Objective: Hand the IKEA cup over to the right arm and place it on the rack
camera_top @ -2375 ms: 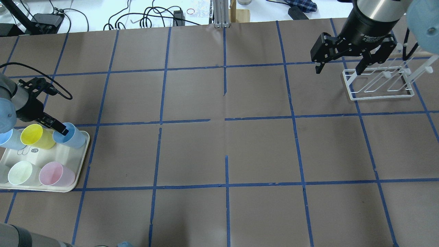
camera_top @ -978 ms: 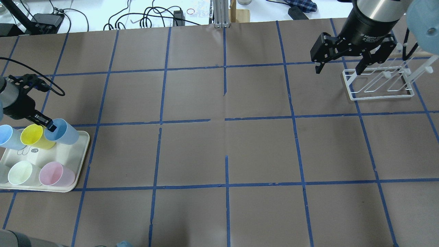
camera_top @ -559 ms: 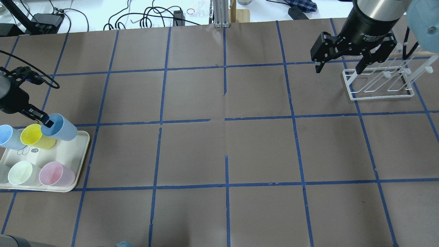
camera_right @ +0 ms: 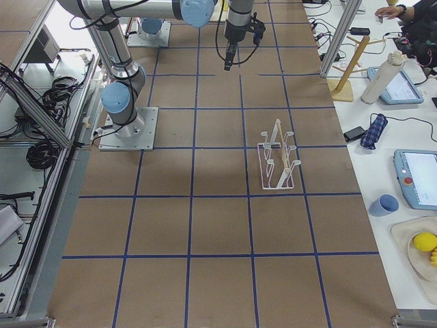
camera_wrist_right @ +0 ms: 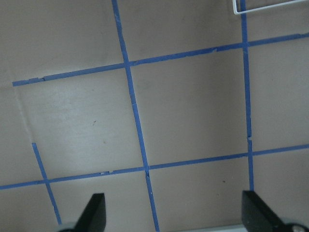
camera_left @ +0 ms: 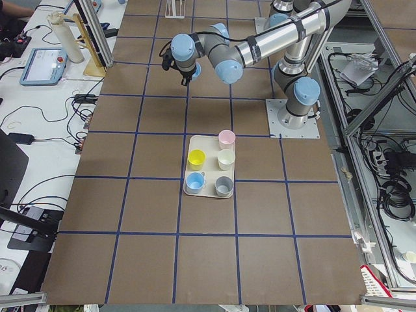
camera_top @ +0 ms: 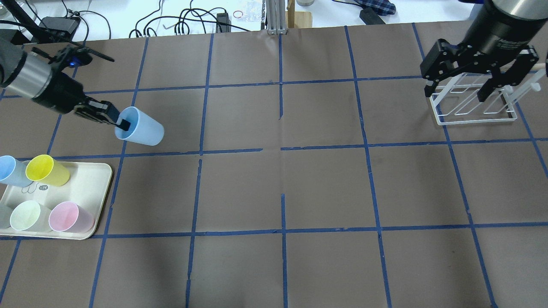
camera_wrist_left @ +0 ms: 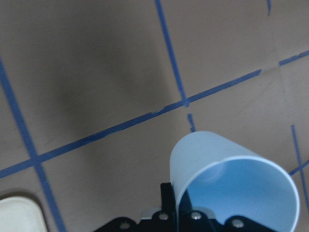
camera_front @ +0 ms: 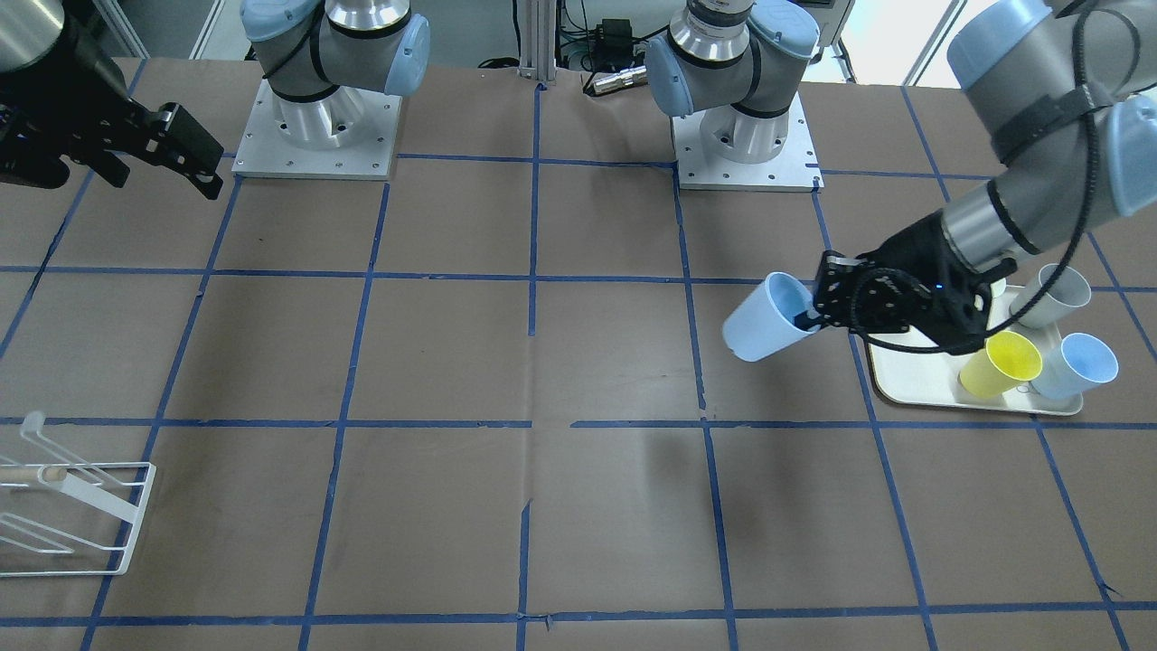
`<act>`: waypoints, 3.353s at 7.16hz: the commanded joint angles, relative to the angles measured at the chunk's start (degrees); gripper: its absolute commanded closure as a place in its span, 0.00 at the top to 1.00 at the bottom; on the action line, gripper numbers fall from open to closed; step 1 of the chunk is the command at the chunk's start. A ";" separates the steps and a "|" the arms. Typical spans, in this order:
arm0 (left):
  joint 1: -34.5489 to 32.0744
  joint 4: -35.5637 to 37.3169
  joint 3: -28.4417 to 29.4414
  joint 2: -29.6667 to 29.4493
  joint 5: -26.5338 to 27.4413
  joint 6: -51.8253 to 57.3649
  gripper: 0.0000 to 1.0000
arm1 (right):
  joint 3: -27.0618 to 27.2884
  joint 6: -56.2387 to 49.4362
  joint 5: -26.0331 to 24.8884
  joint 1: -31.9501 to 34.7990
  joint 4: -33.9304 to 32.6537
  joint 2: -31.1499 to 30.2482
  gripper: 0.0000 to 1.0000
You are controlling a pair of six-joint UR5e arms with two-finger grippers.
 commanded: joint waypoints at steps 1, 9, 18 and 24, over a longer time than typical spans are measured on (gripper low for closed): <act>-6.08 1.35 -1.93 0.41 -14.31 -11.07 0.00 | -0.22 -0.02 4.11 -4.77 7.17 -0.67 1.00; -19.52 9.62 -14.67 2.51 -63.27 -24.03 0.00 | 0.92 0.31 30.63 -16.02 37.49 -3.73 0.96; -24.82 15.85 -17.75 -2.40 -73.07 -23.33 0.00 | 3.02 30.83 42.17 -12.55 39.71 -0.76 1.00; -28.68 17.88 -15.55 -7.41 -77.12 -22.98 0.00 | 3.30 33.73 49.13 -6.39 33.73 2.40 1.00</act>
